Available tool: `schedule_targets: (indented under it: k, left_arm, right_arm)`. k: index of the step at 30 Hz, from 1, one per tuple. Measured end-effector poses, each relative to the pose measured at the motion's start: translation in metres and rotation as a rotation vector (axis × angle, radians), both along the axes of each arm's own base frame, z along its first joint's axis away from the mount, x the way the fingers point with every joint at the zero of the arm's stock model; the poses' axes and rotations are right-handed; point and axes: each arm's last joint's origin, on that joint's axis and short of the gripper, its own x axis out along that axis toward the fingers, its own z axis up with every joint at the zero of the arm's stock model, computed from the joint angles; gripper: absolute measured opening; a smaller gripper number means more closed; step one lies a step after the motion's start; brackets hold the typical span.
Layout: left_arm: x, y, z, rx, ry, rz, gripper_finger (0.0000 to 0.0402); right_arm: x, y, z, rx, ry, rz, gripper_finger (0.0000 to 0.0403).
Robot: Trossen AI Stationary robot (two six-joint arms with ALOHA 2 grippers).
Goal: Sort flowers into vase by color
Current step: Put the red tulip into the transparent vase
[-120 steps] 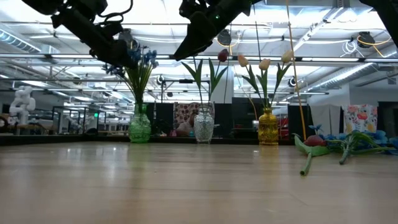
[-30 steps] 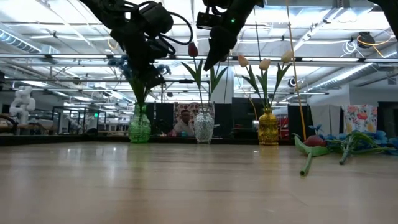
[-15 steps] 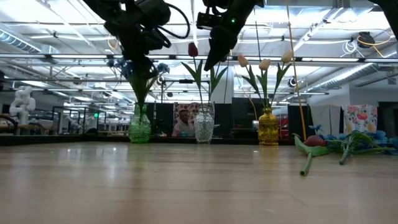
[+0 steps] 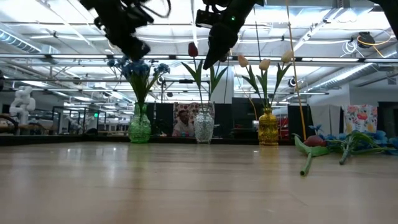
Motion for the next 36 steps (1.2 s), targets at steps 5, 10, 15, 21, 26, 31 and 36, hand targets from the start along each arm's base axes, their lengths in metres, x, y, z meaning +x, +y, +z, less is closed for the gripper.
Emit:
schedule_targets:
  k: [5, 10, 15, 21, 26, 31, 36]
  left_arm:
    - [-0.025, -0.018, 0.020, -0.025, -0.191, -0.035, 0.0176]
    - [-0.051, -0.026, 0.026, -0.114, -0.259, -0.052, 0.0176]
    - [-0.053, -0.025, 0.017, -0.071, -0.272, -0.022, 0.0176]
    - [-0.031, -0.015, 0.016, -0.049, -0.234, -0.283, 0.0176]
    - [-0.025, -0.011, 0.019, -0.104, -0.284, -0.479, 0.0176]
    - [-0.023, -0.019, 0.009, -0.235, -0.206, -0.655, 0.0176]
    - [-0.024, -0.027, 0.003, -0.290, -0.123, -0.725, 0.0176]
  right_arm:
    - [0.004, 0.005, 0.001, 0.043, -0.035, 0.080, 0.0270]
    - [0.012, 0.011, 0.007, 0.054, -0.134, 0.168, 0.0270]
    - [0.014, 0.014, 0.008, 0.044, -0.143, 0.193, 0.0270]
    - [0.009, 0.014, 0.006, 0.054, -0.092, 0.197, 0.0270]
    - [-0.007, 0.018, 0.009, 0.109, 0.002, 0.163, 0.0270]
    - [-0.022, 0.030, 0.011, 0.162, 0.095, 0.105, 0.0270]
    - [-0.039, 0.051, 0.014, 0.165, 0.214, -0.041, 0.0270]
